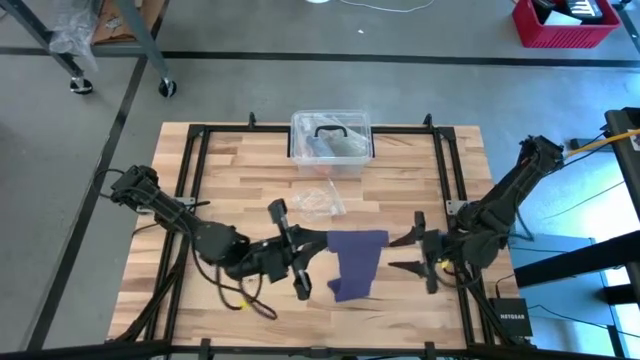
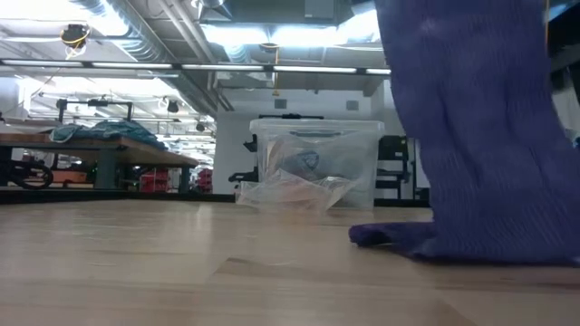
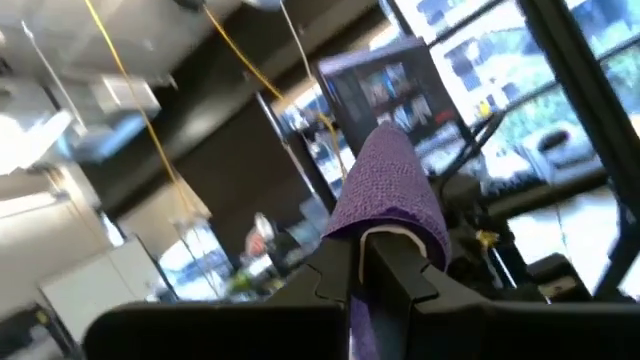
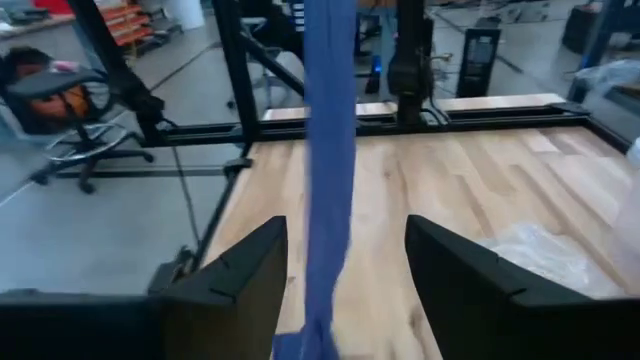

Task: Roll bandage
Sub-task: Roll the blue bandage

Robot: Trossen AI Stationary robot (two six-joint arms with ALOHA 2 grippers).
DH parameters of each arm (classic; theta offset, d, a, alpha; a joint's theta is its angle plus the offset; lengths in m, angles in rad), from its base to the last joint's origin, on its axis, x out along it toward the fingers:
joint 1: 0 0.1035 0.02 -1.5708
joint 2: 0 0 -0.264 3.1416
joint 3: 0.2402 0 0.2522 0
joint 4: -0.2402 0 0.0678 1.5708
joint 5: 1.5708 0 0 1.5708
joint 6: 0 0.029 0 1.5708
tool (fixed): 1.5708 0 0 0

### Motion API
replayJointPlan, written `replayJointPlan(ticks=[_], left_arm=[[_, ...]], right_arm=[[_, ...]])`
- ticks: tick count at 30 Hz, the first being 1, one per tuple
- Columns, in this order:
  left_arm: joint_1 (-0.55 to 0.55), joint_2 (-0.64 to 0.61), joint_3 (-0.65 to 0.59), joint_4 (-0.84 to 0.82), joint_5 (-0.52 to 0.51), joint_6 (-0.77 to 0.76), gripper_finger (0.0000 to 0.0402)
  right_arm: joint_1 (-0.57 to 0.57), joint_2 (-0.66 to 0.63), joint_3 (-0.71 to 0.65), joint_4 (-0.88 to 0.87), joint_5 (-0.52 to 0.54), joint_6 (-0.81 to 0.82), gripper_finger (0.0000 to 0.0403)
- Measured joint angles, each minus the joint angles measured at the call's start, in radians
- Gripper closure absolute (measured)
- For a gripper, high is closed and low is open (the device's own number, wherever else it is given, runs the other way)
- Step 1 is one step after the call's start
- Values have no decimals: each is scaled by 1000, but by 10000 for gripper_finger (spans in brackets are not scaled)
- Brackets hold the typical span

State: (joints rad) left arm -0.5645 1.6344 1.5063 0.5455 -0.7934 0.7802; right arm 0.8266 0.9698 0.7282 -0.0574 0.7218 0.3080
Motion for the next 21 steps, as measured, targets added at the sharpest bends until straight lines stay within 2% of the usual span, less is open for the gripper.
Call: replayJointPlan(ticks=[7, 14, 18, 21], left_arm=[[30, 3, -10, -202, -23, -182, 394], [30, 3, -83, -174, -59, -248, 398], [30, 3, -124, -102, -52, -280, 398], [31, 4, -135, -88, -35, -298, 399]], right_arm=[[-31, 67, -1, 64, -49, -28, 196], [-39, 101, -1, 64, 3, -29, 196], [-78, 106, -1, 65, -10, -29, 196], [-122, 122, -1, 61, -59, -29, 196]])
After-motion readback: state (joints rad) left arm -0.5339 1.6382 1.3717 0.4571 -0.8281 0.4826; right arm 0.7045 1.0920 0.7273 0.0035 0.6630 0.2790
